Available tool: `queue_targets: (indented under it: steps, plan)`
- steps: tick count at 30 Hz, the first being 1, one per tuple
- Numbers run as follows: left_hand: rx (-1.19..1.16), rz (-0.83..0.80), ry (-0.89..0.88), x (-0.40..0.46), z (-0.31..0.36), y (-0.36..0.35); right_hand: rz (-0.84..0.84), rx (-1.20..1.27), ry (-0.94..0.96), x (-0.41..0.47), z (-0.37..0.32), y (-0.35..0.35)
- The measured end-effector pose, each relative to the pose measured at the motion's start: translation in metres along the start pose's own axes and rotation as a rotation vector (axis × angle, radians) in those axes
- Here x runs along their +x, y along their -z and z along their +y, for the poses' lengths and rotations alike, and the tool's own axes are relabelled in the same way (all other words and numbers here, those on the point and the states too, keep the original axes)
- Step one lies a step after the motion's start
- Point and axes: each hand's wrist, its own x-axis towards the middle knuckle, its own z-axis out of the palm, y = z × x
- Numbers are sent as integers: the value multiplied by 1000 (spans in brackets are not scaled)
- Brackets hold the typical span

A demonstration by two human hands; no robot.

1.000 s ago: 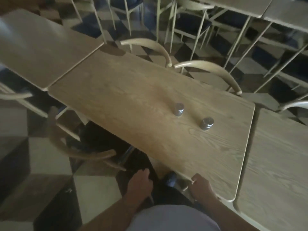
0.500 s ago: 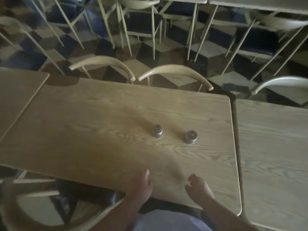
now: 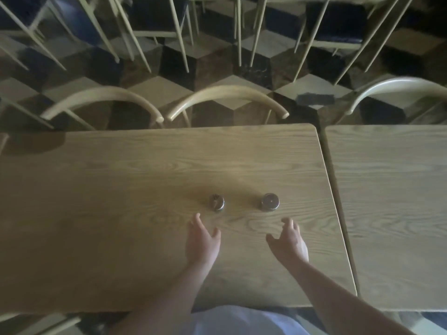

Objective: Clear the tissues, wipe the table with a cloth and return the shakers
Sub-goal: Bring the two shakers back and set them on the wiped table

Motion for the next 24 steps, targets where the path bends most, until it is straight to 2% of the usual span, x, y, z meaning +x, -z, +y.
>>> queue_targets:
  steps: [4,6,10,24]
  plan:
    - [18,54,-82,24,26,4,171,91,41,26,-38,8]
    - [39,46,-112,34,36,3,204,96,36,36,-49,8]
    - [93,12,-145,51,44,-1,183,88,-15,49,-56,6]
    - [219,-83,-214,67,35,0,174,-85,26,42,-50,3]
